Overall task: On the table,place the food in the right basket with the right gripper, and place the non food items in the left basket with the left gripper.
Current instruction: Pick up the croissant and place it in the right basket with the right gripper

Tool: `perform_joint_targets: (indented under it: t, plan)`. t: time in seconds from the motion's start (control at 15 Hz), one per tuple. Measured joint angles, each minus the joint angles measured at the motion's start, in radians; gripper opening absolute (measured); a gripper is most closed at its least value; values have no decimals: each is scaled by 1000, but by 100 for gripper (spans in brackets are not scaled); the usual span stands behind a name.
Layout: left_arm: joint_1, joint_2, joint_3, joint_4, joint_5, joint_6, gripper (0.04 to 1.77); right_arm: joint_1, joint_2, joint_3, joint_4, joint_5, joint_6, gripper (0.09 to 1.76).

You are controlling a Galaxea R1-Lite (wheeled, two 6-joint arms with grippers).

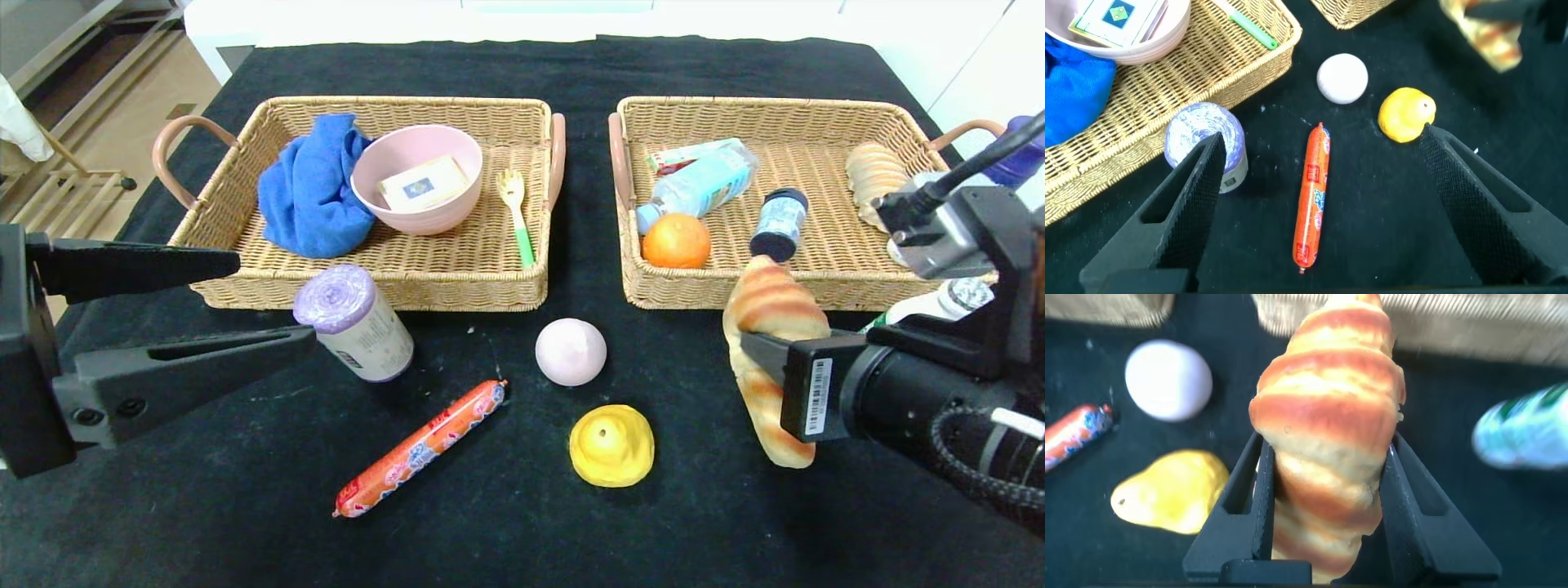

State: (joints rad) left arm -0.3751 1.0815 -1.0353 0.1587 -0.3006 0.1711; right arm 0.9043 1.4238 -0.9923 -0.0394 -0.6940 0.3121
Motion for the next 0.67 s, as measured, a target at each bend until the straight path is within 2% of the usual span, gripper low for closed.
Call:
perform_joint_targets:
  t: [0.13, 0.33, 0.67]
  plan:
    - [0, 0, 0, 0, 0, 0, 172, -9, -13, -28, 0, 39, -25, 82]
    - [0, 0, 0, 0, 0, 0, 172, -42, -20, -81, 0, 48, -66, 82]
    - [0, 0, 0, 0, 0, 0, 172, -176, -16, -180, 1, 172, -139, 82]
